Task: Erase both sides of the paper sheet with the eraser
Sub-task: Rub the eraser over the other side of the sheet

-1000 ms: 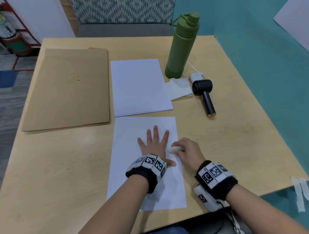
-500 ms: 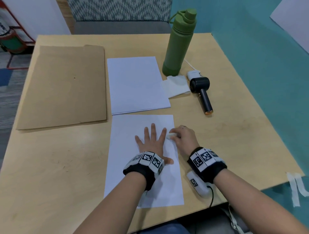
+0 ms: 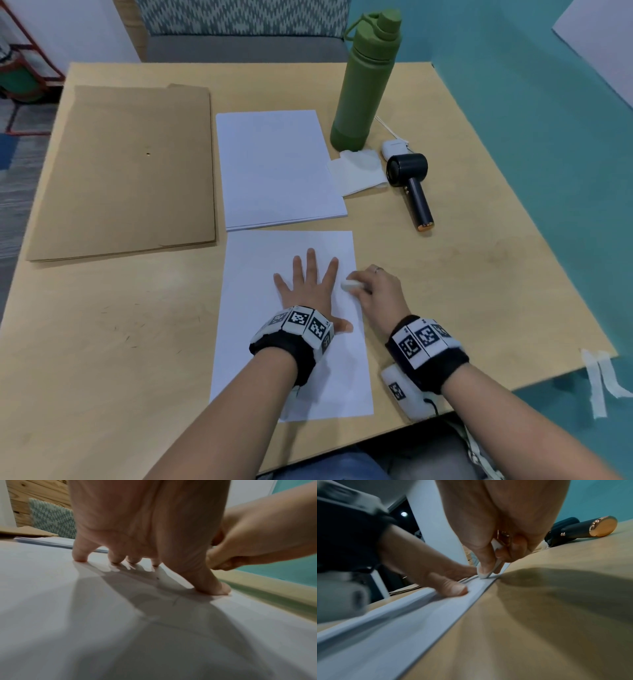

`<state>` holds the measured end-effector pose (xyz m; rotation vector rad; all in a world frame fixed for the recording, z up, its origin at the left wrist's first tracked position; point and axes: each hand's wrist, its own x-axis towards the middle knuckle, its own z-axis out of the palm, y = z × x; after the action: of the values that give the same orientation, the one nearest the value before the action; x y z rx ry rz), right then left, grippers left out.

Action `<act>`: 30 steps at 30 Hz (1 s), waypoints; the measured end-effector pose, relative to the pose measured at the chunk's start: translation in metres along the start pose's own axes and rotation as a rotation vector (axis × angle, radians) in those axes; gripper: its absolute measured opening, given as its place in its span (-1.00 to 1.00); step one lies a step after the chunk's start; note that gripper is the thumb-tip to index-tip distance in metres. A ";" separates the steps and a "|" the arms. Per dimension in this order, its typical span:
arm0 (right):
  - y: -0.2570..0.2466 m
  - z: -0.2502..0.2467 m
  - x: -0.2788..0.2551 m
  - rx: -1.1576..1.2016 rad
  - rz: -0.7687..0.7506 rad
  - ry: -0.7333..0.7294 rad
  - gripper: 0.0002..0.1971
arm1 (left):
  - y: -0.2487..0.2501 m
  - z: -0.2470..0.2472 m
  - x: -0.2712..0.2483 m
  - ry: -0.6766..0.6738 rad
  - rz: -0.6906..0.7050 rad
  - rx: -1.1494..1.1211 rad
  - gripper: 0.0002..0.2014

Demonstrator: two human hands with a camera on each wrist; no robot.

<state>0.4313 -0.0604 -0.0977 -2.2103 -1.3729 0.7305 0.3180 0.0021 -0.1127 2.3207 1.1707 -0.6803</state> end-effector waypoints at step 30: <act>-0.014 0.005 -0.015 -0.048 -0.032 -0.159 -0.81 | 0.001 -0.001 -0.001 0.009 -0.057 -0.024 0.22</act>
<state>0.4132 -0.0675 -0.0895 -2.2015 -1.5126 0.8869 0.3187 0.0020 -0.1110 2.2803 1.2465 -0.6730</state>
